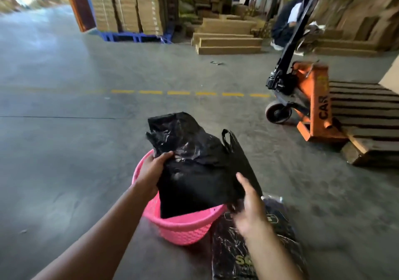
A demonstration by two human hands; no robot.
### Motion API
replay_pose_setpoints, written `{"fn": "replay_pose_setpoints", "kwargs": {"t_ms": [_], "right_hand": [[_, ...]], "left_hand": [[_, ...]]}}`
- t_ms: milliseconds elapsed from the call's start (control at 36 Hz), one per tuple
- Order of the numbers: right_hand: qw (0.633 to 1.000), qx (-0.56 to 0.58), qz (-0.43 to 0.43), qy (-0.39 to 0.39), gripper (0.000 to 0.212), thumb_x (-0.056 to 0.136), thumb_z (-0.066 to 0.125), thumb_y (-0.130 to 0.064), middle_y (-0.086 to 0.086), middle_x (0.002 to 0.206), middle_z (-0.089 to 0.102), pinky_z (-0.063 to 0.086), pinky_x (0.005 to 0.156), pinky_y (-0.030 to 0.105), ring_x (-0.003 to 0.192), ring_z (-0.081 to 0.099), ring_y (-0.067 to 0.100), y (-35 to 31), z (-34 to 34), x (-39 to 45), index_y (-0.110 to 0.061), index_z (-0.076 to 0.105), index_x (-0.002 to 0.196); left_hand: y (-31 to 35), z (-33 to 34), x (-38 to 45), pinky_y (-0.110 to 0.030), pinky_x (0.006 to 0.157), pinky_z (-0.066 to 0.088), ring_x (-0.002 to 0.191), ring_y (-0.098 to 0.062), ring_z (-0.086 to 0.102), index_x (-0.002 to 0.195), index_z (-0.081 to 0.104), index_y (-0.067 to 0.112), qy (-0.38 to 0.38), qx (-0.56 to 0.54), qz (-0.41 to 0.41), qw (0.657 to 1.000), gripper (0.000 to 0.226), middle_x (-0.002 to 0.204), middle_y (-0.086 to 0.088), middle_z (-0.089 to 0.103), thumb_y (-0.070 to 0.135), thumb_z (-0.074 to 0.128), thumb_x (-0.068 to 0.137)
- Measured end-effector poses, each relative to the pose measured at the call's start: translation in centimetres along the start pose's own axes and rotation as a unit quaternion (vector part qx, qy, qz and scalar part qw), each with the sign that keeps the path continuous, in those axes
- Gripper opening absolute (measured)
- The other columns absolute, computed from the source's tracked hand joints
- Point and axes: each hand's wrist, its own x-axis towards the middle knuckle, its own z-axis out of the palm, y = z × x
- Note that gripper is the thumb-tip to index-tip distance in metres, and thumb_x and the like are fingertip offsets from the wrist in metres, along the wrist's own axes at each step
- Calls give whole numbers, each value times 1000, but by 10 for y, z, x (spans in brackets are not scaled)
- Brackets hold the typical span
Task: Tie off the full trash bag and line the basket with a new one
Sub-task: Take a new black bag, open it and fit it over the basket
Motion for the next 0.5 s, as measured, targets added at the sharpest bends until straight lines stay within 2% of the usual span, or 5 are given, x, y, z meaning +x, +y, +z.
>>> {"fn": "replay_pose_setpoints", "kwargs": {"t_ms": [111,222,306,417,500], "right_hand": [[971,-141,-82,172,125,20,85,-77,16,126,66,61,75,47,107,69,39,15,-57,97,-18,55,126],[924,-316,-160,142,93,64,80,-67,12,140,59,48,104,45,124,59,33,-27,-26,69,-17,55,139],[864,-458,-196,69,73,69,77,-67,5,125,71,50,95,36,117,65,25,-47,-2,72,-21,69,125],[728,-639,-247,17,47,71,87,-42,5,110,78,49,81,29,105,71,25,-58,20,71,-20,78,111],[669,-688,-280,33,36,84,74,-25,12,117,75,52,83,31,108,69,33,-62,27,66,-19,74,120]], "left_hand": [[7,-34,12,-48,94,61,95,-30,77,108,73,15,72,132,9,989,25,104,-13,80,22,76,85],[17,-46,17,-42,91,62,92,-29,76,103,71,16,50,232,-15,971,17,103,-11,78,22,74,88],[21,-51,23,-39,90,62,91,-27,76,95,70,20,31,281,-22,959,20,103,-9,78,33,79,83],[25,-65,36,-41,85,64,89,-26,79,109,73,15,22,284,-32,958,85,101,-7,81,71,89,48],[33,-72,31,-31,72,59,83,-22,76,111,76,10,2,253,-59,966,67,92,-6,80,58,83,65]]}}
